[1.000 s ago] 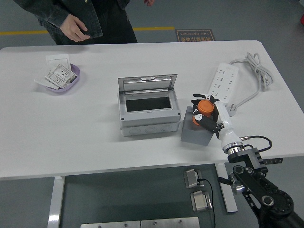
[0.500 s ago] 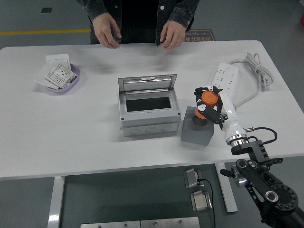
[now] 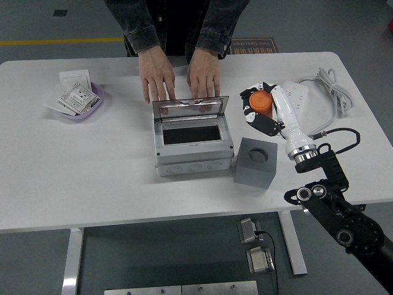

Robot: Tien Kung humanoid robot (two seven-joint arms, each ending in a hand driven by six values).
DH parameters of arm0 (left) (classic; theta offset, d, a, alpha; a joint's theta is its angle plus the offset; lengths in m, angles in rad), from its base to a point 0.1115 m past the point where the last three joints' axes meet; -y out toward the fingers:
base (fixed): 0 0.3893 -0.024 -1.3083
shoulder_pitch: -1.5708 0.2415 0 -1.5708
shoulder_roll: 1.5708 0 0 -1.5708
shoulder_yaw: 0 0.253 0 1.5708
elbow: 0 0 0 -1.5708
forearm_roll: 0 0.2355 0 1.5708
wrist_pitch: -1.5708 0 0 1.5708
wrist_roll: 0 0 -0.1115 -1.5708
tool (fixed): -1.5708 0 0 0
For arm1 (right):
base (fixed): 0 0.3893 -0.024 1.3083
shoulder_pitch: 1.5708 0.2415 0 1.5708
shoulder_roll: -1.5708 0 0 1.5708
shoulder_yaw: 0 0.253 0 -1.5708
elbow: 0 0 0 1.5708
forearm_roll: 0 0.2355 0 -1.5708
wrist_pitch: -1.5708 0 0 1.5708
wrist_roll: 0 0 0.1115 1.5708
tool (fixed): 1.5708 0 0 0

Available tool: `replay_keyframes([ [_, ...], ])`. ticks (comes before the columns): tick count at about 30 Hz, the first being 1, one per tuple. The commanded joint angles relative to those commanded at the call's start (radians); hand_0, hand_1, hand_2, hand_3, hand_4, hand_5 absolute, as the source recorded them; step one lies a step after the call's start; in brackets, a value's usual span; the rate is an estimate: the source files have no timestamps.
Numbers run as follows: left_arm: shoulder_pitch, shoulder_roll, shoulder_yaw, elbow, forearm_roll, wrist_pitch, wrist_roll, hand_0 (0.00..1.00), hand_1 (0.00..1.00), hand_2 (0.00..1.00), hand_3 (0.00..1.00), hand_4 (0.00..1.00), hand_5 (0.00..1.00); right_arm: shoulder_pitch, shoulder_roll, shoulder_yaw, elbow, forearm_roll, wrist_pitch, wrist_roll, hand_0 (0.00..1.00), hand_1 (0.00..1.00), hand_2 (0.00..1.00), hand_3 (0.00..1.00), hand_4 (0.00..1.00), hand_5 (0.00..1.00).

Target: Pick up the cylinder from the cube,place it in the box,flap close box

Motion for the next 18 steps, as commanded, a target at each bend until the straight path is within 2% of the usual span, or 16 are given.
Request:
replay_keyframes([
  [2, -0.001, 0.001, -0.001, 0.0, 0.002, 0.001, 0.0, 0.642, 0.699, 0.676, 0.726, 0.796, 0.534, 0.034, 0.002, -0.033, -0.012, -0.059, 0.0, -0.03, 0.395, 0.327, 0.516, 0.436, 0.083, 0.002],
  [3, -0.001, 0.002, -0.003, 0.0, 0.004, 0.002, -0.001, 0.642, 0.699, 0.676, 0.726, 0.796, 0.535, 0.054, 0.004, -0.054, -0.022, -0.093, 0.002, -0.047, 0.199, 0.218, 0.5, 0.433, 0.082, 0.002],
  [8, 0.0, 0.005, -0.009, 0.0, 0.012, 0.004, 0.001, 0.642, 0.699, 0.676, 0.726, 0.796, 0.535, 0.122, 0.025, -0.131, -0.074, -0.222, 0.012, -0.095, 0.199, 0.218, 0.5, 0.433, 0.082, 0.002],
  [9, 0.0, 0.006, -0.011, 0.0, 0.014, 0.004, 0.002, 0.645, 0.702, 0.677, 0.725, 0.796, 0.535, 0.136, 0.031, -0.149, -0.089, -0.248, 0.016, -0.103, 0.05, 0.164, 0.489, 0.419, 0.11, 0.002],
  [13, 0.0, 0.008, -0.015, 0.0, 0.02, 0.005, 0.003, 0.645, 0.702, 0.677, 0.725, 0.796, 0.535, 0.181, 0.06, -0.21, -0.148, -0.314, 0.028, -0.122, 0.05, 0.164, 0.489, 0.419, 0.11, 0.002],
  [15, -0.001, 0.009, -0.016, 0.0, 0.022, 0.005, 0.003, 0.648, 0.703, 0.678, 0.724, 0.795, 0.534, 0.202, 0.074, -0.237, -0.179, -0.326, 0.033, -0.126, 0.013, 0.14, 0.487, 0.41, 0.125, 0.002],
  [18, -0.003, 0.009, -0.016, 0.0, 0.023, 0.005, 0.003, 0.648, 0.703, 0.678, 0.724, 0.795, 0.534, 0.229, 0.089, -0.272, -0.218, -0.329, 0.037, -0.125, 0.013, 0.14, 0.487, 0.41, 0.125, 0.002],
])
